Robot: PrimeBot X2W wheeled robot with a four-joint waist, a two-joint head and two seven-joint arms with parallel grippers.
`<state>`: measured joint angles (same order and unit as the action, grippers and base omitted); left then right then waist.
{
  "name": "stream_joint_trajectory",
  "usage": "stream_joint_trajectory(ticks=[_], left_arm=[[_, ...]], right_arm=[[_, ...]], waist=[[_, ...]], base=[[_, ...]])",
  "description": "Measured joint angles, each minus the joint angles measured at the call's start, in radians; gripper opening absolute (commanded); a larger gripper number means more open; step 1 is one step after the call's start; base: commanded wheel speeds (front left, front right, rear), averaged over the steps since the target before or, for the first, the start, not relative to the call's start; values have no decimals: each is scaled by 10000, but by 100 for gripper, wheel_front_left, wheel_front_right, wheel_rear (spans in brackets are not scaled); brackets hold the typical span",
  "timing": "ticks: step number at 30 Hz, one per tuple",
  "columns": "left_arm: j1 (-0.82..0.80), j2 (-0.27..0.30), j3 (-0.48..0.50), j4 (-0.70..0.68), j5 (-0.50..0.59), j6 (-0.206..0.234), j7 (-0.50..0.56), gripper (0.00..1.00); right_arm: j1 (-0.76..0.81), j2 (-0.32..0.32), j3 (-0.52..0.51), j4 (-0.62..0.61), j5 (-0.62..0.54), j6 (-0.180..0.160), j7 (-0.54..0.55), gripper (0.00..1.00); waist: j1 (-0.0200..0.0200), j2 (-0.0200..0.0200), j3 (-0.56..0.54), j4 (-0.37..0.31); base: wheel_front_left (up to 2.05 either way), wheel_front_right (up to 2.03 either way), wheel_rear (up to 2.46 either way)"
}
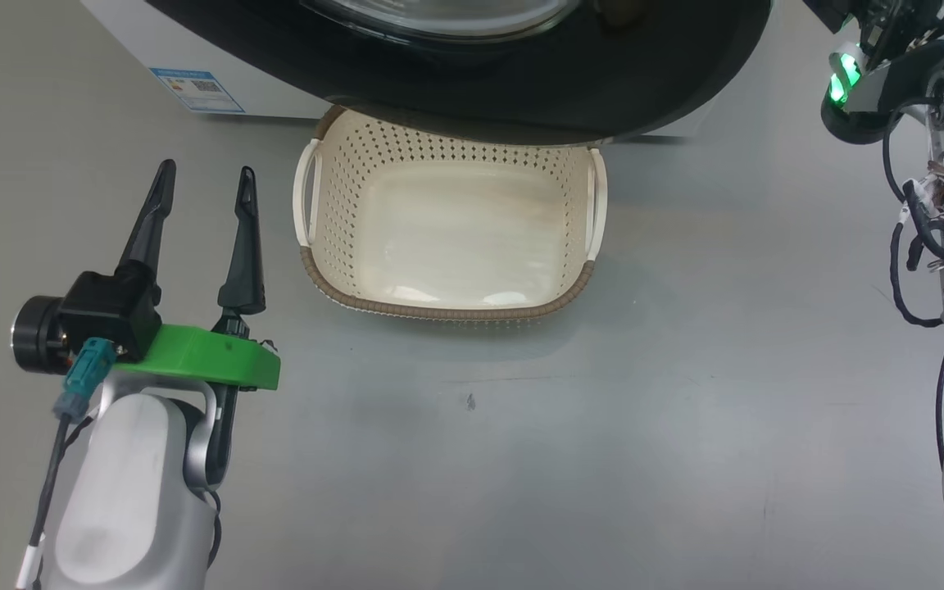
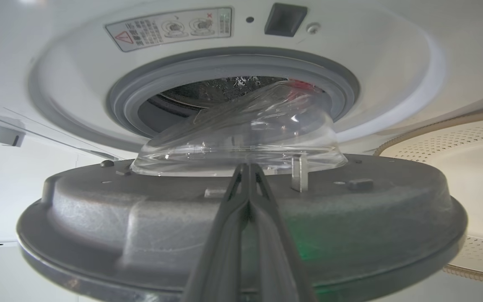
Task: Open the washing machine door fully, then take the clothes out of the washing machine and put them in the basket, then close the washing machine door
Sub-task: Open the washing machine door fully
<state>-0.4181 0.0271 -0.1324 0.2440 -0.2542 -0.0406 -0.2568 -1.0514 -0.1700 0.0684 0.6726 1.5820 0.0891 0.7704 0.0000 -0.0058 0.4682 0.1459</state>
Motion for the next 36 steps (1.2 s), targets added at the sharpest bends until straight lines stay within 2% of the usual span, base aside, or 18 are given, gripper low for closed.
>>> stream_joint_trajectory(ticks=[20, 27, 36], left_arm=[[348, 0, -48, 247, 8, -63, 0, 100], [517, 0, -63, 288, 10, -100, 0, 100], [544, 0, -42, 286, 10, -102, 0, 100]], right_arm=[[1013, 301, 8, -44, 242, 155, 322, 0], [1166, 374, -213, -169, 259, 232, -130, 0], [1506, 516, -934, -558, 311, 253, -1254, 0]], waist=[[0, 0, -733, -189], [0, 0, -902, -242], [0, 0, -949, -321]], base=[[0, 0, 0], [0, 0, 0], [0, 0, 0]])
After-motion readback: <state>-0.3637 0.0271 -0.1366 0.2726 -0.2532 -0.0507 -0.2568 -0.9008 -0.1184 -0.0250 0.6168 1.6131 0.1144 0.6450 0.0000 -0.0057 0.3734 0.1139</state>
